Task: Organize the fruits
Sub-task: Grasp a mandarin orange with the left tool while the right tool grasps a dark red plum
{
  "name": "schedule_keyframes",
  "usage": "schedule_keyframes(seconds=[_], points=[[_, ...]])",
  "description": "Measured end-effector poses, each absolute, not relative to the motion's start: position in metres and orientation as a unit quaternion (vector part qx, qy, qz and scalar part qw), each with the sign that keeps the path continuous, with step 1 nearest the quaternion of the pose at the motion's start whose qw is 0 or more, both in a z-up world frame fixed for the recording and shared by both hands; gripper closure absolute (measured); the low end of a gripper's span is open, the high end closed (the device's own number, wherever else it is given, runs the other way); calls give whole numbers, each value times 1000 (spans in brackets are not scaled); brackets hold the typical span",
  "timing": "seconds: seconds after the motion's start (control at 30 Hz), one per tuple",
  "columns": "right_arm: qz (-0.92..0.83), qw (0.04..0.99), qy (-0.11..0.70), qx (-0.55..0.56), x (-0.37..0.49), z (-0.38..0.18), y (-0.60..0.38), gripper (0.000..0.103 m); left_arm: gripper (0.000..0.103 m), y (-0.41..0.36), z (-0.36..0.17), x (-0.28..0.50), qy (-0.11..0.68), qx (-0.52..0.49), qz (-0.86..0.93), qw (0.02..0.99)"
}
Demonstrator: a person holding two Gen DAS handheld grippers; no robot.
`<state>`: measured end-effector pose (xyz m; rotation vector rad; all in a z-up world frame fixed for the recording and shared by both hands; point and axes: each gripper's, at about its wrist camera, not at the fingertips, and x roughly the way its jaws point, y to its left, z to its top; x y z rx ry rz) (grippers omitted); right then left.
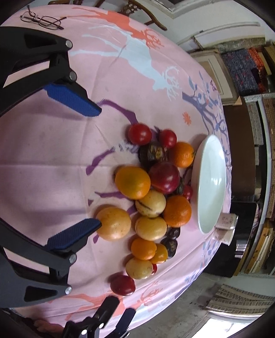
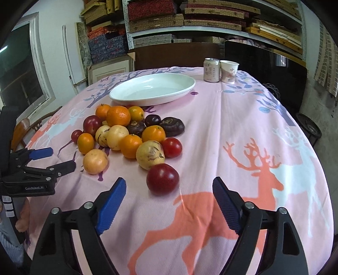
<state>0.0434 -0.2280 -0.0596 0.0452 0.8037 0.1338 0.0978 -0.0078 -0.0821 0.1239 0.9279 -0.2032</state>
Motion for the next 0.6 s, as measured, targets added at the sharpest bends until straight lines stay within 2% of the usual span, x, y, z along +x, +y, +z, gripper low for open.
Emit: schedule_keyframes(seconds=[0.03, 0.17, 0.23, 0.37, 0.47, 0.53, 0.6], points=[[66, 916, 394, 22, 47, -61, -226, 25, 24, -12, -83, 101, 450, 65, -104, 885], [73, 909, 409, 32, 57, -67, -228, 42, 27, -15, -83, 119, 450, 66, -97, 886], [80, 904, 418, 45, 61, -71, -231, 52, 31, -13, -85, 128, 458, 55, -98, 882], [92, 897, 427, 64, 65, -76, -234, 58, 34, -11, -94, 147, 475, 37, -98, 874], [102, 893, 432, 68, 68, -78, -232, 63, 42, -14, -94, 150, 472, 36, -109, 874], [101, 894, 432, 64, 67, -78, -230, 63, 56, -18, -94, 148, 467, 42, -117, 875], [102, 894, 433, 63, 67, -77, -230, 63, 67, -24, -93, 146, 463, 50, -128, 876]])
